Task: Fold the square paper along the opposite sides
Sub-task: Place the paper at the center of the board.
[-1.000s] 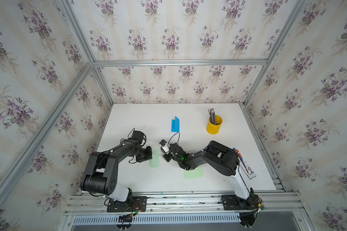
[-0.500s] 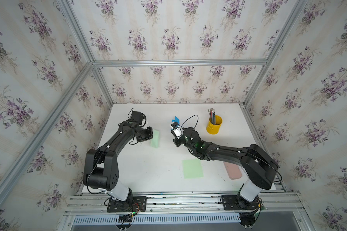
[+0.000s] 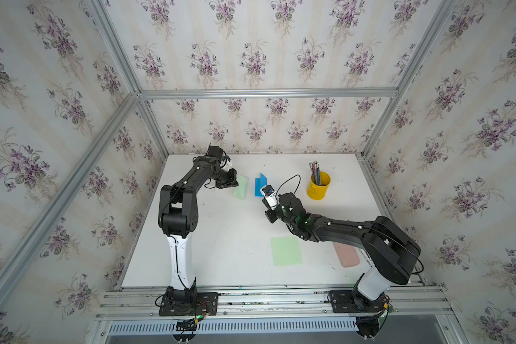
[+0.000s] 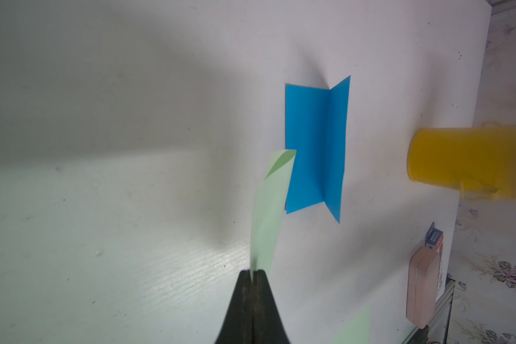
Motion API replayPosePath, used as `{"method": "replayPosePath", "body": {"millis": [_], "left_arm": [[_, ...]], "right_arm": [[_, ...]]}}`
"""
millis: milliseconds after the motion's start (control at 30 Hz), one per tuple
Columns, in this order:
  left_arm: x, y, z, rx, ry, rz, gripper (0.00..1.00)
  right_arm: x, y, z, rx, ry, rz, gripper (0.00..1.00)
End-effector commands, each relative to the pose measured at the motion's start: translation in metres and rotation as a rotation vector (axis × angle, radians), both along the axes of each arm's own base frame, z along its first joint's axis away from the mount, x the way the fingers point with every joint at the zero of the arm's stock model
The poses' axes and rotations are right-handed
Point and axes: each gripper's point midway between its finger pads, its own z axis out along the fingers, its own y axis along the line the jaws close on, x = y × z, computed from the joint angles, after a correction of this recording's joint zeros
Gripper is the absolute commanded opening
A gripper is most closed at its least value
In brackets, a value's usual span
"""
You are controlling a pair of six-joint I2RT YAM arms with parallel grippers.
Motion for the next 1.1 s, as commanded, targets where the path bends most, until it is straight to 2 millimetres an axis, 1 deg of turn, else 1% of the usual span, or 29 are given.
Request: {"method": "replayPosePath", "body": {"millis": [0,267,500,567,667,767,867,967,1067], "left_arm": [[0.004,-0.007,-0.007,-0.031,0.025,-0.010,0.02],[0.022,-0.007,-0.044,-0.041,0.071,0.066,0.02],[0.032,-0.003,-0.062,-0.026,0.074,0.116,0.03],[0.034,-0.002,-0.064,-0.022,0.070,0.126,0.04],[0.038,-0.001,-0.066,-0.018,0.061,0.136,0.09],[0.041,0.001,-0.068,-0.006,0.056,0.136,0.09],[0.044,0.003,-0.067,0.008,0.044,0.130,0.13],[0.045,0.004,-0.066,0.016,0.042,0.124,0.20],[0.042,0.005,-0.064,0.027,0.038,0.126,0.27]], "right_arm": [[0.003,0.002,0.003,0.029,0.013,-0.002,0.00],[0.006,-0.003,-0.001,0.029,0.032,-0.015,0.00],[0.006,-0.004,-0.003,0.030,0.041,-0.019,0.00],[0.006,-0.004,-0.004,0.031,0.042,-0.018,0.00],[0.006,-0.003,-0.003,0.032,0.042,-0.016,0.00],[0.007,-0.004,-0.002,0.034,0.040,-0.019,0.00],[0.007,-0.005,-0.002,0.034,0.042,-0.020,0.00],[0.007,-0.006,-0.003,0.033,0.043,-0.022,0.00],[0.009,-0.007,-0.002,0.034,0.043,-0.025,0.03]]}}
